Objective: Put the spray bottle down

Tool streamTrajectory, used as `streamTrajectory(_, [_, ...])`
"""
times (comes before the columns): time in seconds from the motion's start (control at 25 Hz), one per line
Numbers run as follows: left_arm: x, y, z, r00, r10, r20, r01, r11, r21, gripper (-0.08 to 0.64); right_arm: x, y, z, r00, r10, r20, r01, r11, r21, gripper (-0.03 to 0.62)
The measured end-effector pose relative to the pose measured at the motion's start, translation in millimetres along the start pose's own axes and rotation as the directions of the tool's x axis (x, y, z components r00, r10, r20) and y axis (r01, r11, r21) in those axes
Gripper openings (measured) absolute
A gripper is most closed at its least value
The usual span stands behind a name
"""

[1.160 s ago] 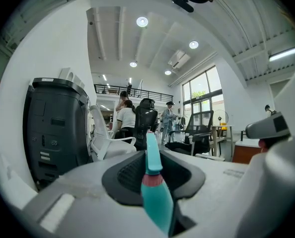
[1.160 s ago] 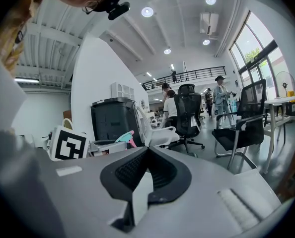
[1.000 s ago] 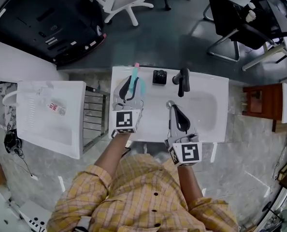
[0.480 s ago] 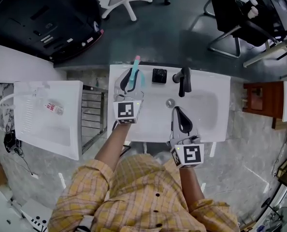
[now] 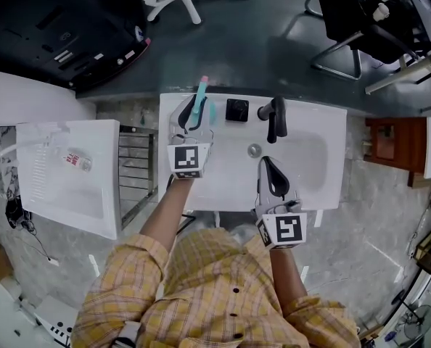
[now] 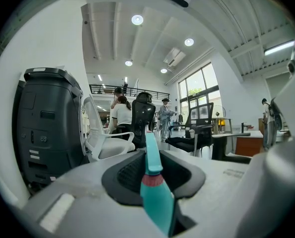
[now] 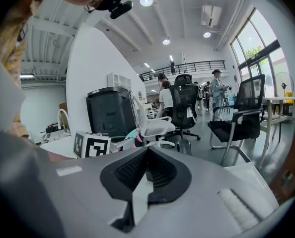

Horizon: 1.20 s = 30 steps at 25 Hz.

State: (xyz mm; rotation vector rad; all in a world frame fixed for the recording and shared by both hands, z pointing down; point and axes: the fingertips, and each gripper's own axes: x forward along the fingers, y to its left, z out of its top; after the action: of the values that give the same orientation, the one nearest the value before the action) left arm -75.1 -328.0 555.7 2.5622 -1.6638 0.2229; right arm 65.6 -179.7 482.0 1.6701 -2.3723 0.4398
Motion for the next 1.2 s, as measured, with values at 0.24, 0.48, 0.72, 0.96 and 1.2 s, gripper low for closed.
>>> streamTrajectory(0.24, [1, -3, -1, 1.000, -0.007, -0.009, 0.007, 1.000, 0.007, 0.115, 4, 1, -1, 1.000, 0.006, -0.008, -0.006, 1.000, 0.000, 0.002])
streamTrajectory(0.48, [0, -6, -3, 1.000, -0.017, -0.022, 0.017, 1.000, -0.021, 0.153, 6, 4, 2, 1.000, 0.011, -0.002, -0.011, 1.000, 0.007, 0.002])
streamTrajectory(0.72, [-3, -7, -5, 0.999, -0.017, -0.034, 0.016, 0.999, -0.031, 0.170, 2, 6, 1, 1.000, 0.011, -0.005, -0.011, 1.000, 0.000, 0.002])
streamTrajectory(0.96, [-8, -8, -6, 0.999, -0.013, -0.041, 0.011, 0.999, -0.034, 0.183, -2, 8, 1, 1.000, 0.012, -0.001, -0.012, 1.000, -0.001, 0.002])
streamTrajectory(1.2, [-16, -11, 1, 0.999, -0.006, -0.032, 0.004, 0.999, -0.044, 0.183, -9, 10, 2, 1.000, 0.013, 0.012, -0.013, 1.000, 0.002, 0.002])
